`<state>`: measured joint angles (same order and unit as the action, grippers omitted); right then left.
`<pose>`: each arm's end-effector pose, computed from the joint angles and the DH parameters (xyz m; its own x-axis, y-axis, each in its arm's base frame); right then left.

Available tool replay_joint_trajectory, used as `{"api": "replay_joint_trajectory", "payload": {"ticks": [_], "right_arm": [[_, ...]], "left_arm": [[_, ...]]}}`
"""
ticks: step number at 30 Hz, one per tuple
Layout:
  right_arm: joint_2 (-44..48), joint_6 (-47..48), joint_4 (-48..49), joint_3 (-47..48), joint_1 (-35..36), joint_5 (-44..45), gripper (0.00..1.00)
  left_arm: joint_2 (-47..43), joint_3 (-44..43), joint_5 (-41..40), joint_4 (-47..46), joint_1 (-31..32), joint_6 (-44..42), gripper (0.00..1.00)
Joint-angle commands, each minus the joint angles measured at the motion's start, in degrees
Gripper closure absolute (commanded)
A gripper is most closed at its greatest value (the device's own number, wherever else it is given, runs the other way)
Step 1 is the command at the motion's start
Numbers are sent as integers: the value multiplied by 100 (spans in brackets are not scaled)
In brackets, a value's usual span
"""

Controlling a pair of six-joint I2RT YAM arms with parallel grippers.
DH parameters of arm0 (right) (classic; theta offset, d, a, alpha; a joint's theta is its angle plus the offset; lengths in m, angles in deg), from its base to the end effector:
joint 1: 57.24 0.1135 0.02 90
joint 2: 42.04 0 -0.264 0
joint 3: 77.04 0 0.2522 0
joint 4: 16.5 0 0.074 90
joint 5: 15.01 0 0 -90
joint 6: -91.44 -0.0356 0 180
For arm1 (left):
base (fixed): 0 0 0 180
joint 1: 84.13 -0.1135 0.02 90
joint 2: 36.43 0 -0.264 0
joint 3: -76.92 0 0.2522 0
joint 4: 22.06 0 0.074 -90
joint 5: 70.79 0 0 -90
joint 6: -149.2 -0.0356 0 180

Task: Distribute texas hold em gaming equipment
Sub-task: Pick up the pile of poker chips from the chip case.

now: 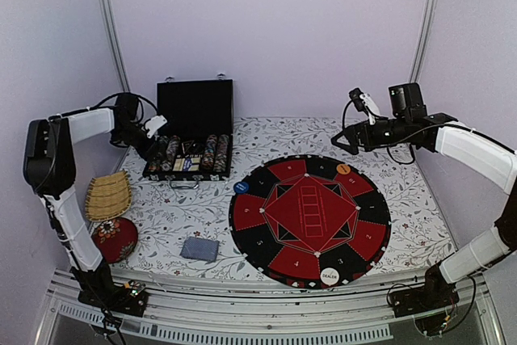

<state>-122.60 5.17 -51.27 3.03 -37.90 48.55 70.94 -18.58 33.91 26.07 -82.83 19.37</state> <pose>0.2923 0.1194 0.3106 -0.5019 -0.2379 -0.8315 -0.6737 0.7105 0.2034 0.3995 -0.0181 0.2197 -0.5696 0.6326 -0.5247 0.6688 0.7278 0.1515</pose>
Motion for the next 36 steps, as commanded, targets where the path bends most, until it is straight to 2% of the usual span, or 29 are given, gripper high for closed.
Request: {"api": "replay_joint_trajectory", "payload": {"ticks": [1, 4, 7, 13, 20, 23, 25, 36], "right_arm": [[-113, 38, 35, -48, 1, -165, 1], [-180, 49, 21, -37, 0, -172, 0], [-223, 58, -14, -39, 0, -162, 0], [-235, 54, -26, -56, -2, -134, 0], [-361, 57, -32, -47, 0, -143, 0], [-446, 61, -74, -2, 2, -170, 0], [-463, 66, -91, 24, 3, -172, 0], [-497, 84, -166, 41, 7, -142, 0]], "left_arm": [[-210, 103, 784, 115, -342, -1503, 34], [-122, 124, 937, 160, -342, -1745, 42], [21, 176, 977, 57, -341, -1896, 43], [423, -13, 1076, -18, -318, -2090, 39], [898, -71, 641, -333, -132, -2064, 36], [955, 174, 207, -963, -52, -1940, 43], [972, 248, 153, -1035, -12, -1963, 46], [684, 463, -61, -390, 81, -2162, 58]]}}
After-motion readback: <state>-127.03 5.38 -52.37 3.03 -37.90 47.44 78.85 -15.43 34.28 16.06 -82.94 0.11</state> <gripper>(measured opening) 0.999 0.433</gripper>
